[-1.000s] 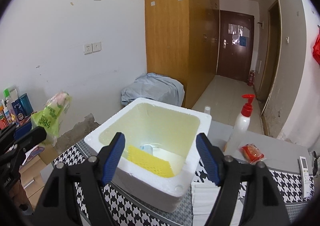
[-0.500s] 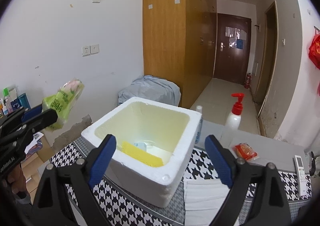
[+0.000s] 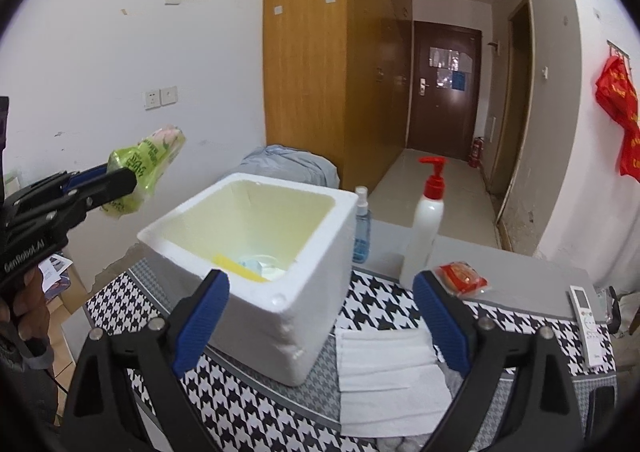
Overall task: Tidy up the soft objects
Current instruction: 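Lower the green bag into the foam box and open the left gripper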
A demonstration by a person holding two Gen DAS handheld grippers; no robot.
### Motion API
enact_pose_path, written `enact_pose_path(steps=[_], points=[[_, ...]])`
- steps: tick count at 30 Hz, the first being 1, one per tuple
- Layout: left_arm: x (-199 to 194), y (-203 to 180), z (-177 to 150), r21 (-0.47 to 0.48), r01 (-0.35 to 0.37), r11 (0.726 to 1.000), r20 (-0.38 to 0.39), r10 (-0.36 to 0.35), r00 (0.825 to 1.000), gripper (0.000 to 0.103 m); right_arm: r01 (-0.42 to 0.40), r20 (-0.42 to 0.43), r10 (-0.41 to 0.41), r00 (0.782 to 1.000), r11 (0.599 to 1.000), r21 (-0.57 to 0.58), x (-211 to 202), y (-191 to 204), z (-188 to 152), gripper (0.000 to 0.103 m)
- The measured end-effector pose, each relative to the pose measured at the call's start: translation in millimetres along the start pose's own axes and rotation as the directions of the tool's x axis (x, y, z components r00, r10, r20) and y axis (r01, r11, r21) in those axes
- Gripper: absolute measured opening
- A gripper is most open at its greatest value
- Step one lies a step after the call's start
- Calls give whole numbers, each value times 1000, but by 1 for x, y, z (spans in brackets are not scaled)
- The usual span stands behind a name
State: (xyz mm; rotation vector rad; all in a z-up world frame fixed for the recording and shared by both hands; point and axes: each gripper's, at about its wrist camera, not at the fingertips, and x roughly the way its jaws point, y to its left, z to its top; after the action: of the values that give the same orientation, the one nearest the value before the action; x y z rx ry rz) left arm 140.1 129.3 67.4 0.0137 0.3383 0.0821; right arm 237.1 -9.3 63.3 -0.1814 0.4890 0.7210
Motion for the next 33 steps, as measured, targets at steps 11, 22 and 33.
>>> enact_pose_path(steps=[11, 22, 33], points=[[26, -1, 5, 9, 10, 1000, -43, -10, 999, 25, 56, -17, -56, 998, 998, 40, -2, -20, -13, 96], [43, -7, 11, 13, 57, 998, -70, -56, 996, 25, 87, -42, -84, 996, 994, 70, -5, -31, -23, 96], [66, -6, 9, 2, 44, 999, -125, -44, 991, 25, 127, -60, -121, 991, 985, 115, -9, -44, -35, 96]])
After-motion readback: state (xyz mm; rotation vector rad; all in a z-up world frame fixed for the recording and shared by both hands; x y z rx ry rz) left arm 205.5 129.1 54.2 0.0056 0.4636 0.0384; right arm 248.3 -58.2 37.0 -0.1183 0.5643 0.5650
